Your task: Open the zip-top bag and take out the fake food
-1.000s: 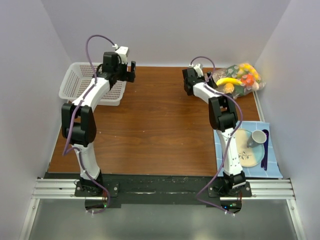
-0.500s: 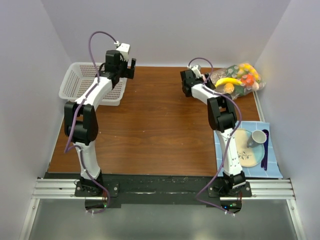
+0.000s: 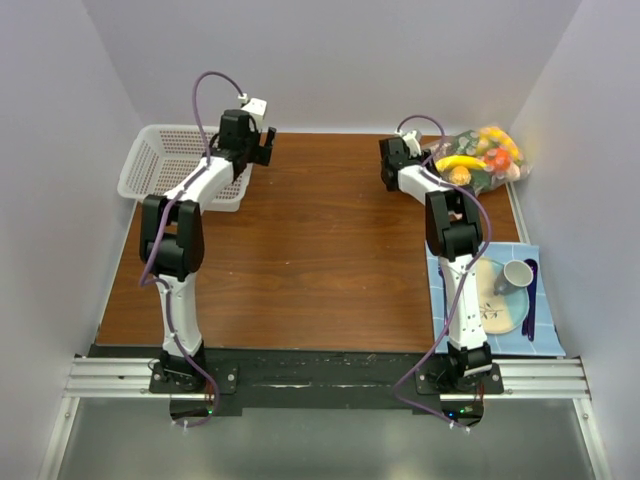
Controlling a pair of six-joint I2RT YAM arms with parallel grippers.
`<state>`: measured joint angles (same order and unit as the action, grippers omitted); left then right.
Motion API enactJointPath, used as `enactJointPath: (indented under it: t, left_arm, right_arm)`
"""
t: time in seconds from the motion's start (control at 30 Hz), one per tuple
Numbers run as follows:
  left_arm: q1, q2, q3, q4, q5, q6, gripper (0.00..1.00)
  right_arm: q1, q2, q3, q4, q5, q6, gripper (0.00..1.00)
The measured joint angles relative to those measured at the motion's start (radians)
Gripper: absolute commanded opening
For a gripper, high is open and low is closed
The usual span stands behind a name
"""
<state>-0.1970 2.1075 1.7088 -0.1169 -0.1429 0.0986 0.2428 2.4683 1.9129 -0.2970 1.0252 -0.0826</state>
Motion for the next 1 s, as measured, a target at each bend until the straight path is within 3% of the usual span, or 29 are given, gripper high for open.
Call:
enactJointPath:
  t: [0.13, 0.37, 0.43, 0.7, 1.0]
  left_arm:
    - [-0.002, 0.001, -0.039, 0.016, -0.002, 0.010, 0.83]
    - [-0.021, 0.008, -0.112, 0.026, -0.011, 0.051, 0.35]
    - [-0.031, 0.008, -0.127, 0.027, -0.016, 0.061, 0.28]
    - [-0.093, -0.077, -0.230, -0.010, 0.035, 0.109, 0.23]
    - [-0.213, -0.372, -0.508, -0.193, 0.157, 0.143, 0.25]
  right_arm:
    - [0.001, 0.000, -0.001, -0.011, -0.015, 0.020, 0.27]
    - [0.001, -0.001, -0.025, -0.027, -0.041, 0.064, 0.09]
    - [0.001, -0.007, -0.032, -0.031, -0.046, 0.077, 0.02]
    - [0.012, -0.137, -0.138, -0.106, -0.132, 0.182, 0.00]
    - [0.104, -0.404, -0.251, -0.161, -0.213, 0.261, 0.00]
